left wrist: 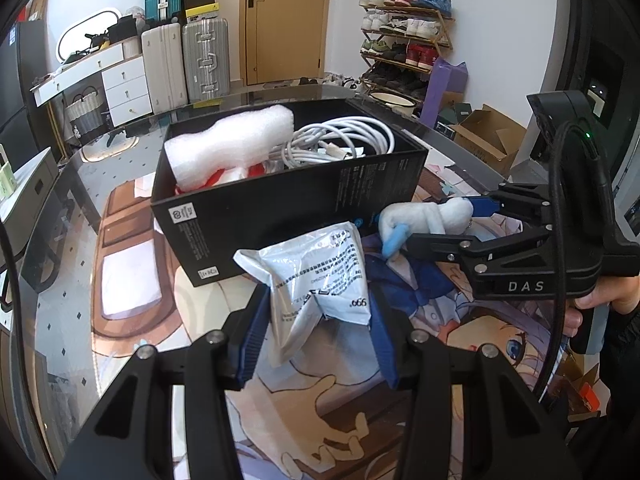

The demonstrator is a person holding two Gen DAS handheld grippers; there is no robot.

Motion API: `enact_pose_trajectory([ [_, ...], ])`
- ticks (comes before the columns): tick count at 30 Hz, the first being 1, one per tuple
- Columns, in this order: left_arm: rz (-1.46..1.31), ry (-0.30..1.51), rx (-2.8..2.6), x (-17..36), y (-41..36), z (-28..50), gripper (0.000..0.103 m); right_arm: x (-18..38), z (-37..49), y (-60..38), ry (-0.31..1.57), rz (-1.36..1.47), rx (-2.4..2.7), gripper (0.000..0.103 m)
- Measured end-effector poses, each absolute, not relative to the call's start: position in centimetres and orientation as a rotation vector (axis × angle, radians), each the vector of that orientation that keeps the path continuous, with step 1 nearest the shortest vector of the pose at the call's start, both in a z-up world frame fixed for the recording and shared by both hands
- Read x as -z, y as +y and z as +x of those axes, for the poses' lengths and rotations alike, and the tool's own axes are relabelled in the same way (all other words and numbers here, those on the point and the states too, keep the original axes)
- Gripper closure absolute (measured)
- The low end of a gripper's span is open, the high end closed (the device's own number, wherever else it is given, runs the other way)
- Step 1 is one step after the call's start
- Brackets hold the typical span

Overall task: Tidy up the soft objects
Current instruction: 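Carry the packet with the left gripper while the right gripper carries the doll over the box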

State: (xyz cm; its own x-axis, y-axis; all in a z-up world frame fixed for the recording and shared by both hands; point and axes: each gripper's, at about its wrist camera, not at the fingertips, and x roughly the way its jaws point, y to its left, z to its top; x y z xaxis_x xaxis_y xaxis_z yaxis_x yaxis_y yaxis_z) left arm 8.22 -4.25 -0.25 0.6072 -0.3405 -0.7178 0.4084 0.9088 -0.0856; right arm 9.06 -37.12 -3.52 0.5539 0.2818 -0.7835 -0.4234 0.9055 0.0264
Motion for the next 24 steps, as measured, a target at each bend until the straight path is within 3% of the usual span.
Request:
enact_pose_trajectory([
  [3, 0.083, 0.794, 0.438, -0.2, -4.0, 7.9, 0.057, 3.0, 8.5, -37.5, 0.87, -0.169, -0.429, 0.045],
  [4, 0.08, 0.79, 0.438, -0.4, -3.9, 7.8, 0.057, 2.8, 8.3, -37.6, 0.865, -0.166, -0.435, 0.052],
  [9, 0.056, 0.76, 0.444, -1.5, -3.0, 7.2, 0.057, 1.7, 6.8, -38.2, 0.831, -0.156, -0.451, 0.057],
  [24, 0.015, 0.663, 0.408, -5.0, -0.4, 6.5, 0.057, -5.0, 2.7, -39.4, 0.65, -0.069, -0.519, 0.058],
])
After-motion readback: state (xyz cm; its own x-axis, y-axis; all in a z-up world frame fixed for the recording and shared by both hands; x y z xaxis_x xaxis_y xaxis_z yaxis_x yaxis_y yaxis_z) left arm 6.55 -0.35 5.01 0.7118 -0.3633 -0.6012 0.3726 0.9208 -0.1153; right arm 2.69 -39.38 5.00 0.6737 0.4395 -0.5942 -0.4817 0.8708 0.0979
